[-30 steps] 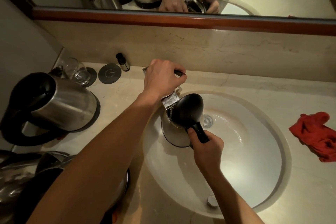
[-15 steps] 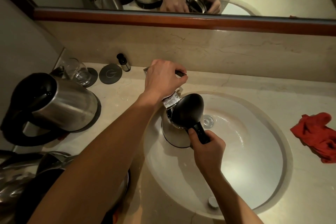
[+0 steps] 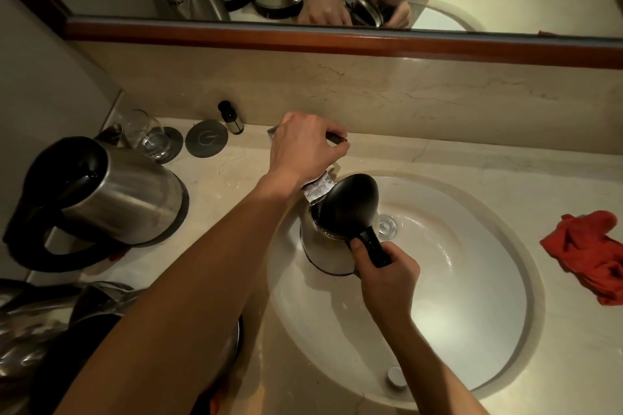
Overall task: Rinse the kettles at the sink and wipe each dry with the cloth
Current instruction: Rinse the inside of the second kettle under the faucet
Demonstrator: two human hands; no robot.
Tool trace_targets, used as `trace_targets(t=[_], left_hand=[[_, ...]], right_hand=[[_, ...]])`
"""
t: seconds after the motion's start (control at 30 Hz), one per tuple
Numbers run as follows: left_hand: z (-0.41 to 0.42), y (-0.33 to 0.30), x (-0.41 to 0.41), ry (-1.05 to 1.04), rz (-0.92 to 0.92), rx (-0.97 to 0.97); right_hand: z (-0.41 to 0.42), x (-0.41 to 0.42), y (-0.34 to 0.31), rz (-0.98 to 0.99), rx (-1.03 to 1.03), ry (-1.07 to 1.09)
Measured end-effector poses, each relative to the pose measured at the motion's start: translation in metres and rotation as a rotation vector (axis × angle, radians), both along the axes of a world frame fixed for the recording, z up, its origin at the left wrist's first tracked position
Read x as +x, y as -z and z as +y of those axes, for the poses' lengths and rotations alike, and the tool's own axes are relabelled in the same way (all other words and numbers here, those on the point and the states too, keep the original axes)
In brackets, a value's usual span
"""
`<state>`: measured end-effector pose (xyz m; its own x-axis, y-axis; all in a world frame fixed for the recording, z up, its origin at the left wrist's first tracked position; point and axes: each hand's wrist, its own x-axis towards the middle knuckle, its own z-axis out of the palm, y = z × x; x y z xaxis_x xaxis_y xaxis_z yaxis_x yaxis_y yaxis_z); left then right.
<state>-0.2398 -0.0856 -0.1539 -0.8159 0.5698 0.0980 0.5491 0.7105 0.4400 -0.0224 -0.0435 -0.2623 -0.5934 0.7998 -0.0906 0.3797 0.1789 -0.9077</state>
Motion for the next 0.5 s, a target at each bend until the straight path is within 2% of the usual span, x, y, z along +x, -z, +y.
trace_targets(t=[0.5], left_hand=[[0.0004, 0.0004, 0.0001, -0.003, -0.011, 0.010]], right_hand=[[0.0004, 0.0004, 0.0019, 0.009, -0.008, -0.002]])
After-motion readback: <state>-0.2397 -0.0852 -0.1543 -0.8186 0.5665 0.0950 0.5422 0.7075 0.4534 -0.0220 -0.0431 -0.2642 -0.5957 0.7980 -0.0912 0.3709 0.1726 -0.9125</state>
